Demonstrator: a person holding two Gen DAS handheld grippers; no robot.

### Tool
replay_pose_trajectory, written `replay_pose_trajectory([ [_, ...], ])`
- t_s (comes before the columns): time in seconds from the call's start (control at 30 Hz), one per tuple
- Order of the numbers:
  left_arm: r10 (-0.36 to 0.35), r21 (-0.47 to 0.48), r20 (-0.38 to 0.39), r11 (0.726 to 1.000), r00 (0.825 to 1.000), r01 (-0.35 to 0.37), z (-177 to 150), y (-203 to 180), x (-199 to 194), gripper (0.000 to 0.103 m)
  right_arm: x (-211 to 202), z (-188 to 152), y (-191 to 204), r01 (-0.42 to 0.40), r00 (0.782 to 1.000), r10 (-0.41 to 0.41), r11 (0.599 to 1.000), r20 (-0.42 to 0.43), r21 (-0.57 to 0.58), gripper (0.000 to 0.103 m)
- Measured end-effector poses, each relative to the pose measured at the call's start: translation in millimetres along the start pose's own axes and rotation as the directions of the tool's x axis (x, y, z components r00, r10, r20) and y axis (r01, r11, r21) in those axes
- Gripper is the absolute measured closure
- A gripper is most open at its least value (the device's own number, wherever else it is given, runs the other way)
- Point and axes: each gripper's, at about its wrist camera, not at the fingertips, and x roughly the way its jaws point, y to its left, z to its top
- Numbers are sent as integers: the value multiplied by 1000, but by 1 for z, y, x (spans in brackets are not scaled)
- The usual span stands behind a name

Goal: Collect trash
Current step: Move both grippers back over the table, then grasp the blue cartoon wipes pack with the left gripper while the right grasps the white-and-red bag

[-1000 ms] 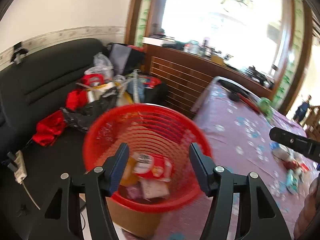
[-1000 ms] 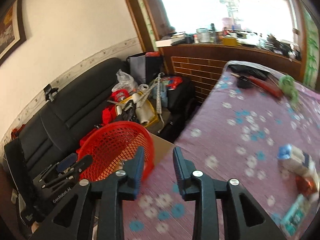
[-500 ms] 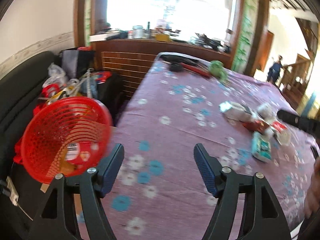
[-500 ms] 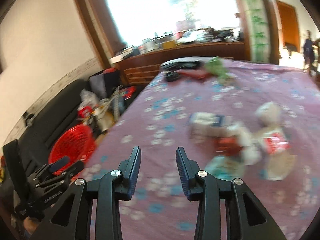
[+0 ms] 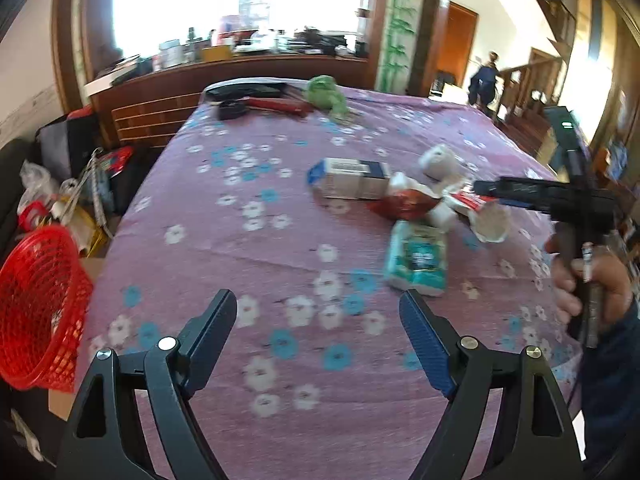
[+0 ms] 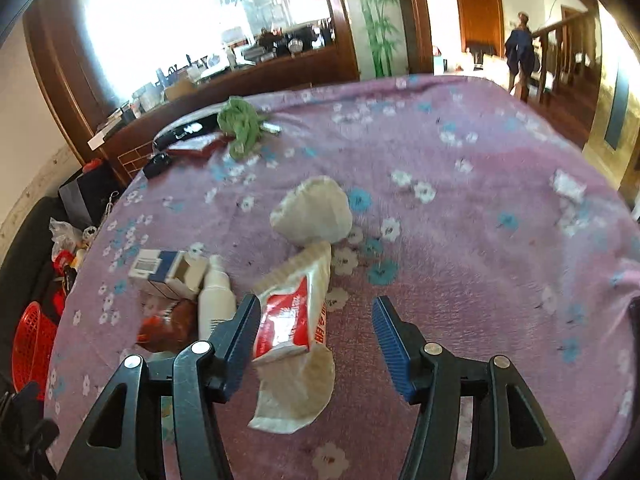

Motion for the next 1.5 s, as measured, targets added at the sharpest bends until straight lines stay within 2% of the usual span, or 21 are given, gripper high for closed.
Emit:
replay_pose_trajectory([
  [0.27,-40,61,-55,997,998,43,13,-37,27,14,12,-12,8,-74,997,73,997,-39,-27,41],
  [0.3,-39,66,-63,997,997,43,14,-41,31,14,14,-14,9,-87,995,85,996,-46,-32,44],
  [0.33,-42,72,-75,996,996,47,16,-46,37,14,17,-15,10,-100,994,98,994,-57,-36,56],
  [0.37,-42,75,-83,996,996,48,17,-49,41,14,17,-17,9,-114,992,112,993,-56,-36,56],
  [0.47,-29,102,-111,994,993,40,22,-61,58,14,9,-17,6,-140,990,139,990,-20,-31,58],
  [0.57,-6,133,-128,991,992,23,26,-72,75,14,-3,-15,4,-99,994,100,995,51,-31,58],
  [0.67,2,147,-136,989,991,18,28,-79,92,14,-10,-14,-1,-96,992,97,995,81,-7,58],
  [0.83,2,117,-140,993,990,15,34,-79,112,15,-20,-11,-5,-102,987,100,995,123,11,58],
  [0.87,2,113,-138,993,990,14,35,-79,114,18,-22,-9,-6,-102,986,100,995,131,12,58],
  [0.97,-1,94,-155,995,988,15,34,-78,123,40,-23,-8,-6,-109,985,106,994,136,12,58],
  [1.07,10,95,-133,995,991,3,35,-79,121,54,-24,-7,-4,-111,984,108,994,139,9,58],
  [1.2,5,97,-121,995,993,7,33,-78,117,59,-26,-7,-4,-116,982,114,993,151,7,58],
  [1.3,-13,99,-91,995,996,22,30,-77,103,68,-28,-7,-3,-122,980,120,993,160,4,58],
  [1.4,-43,81,-52,996,998,47,26,-71,85,68,-31,-8,-1,-128,976,128,992,174,-9,58],
  [1.5,-34,71,3,997,999,34,19,-63,70,68,-37,-10,5,-131,972,134,991,194,-31,58],
])
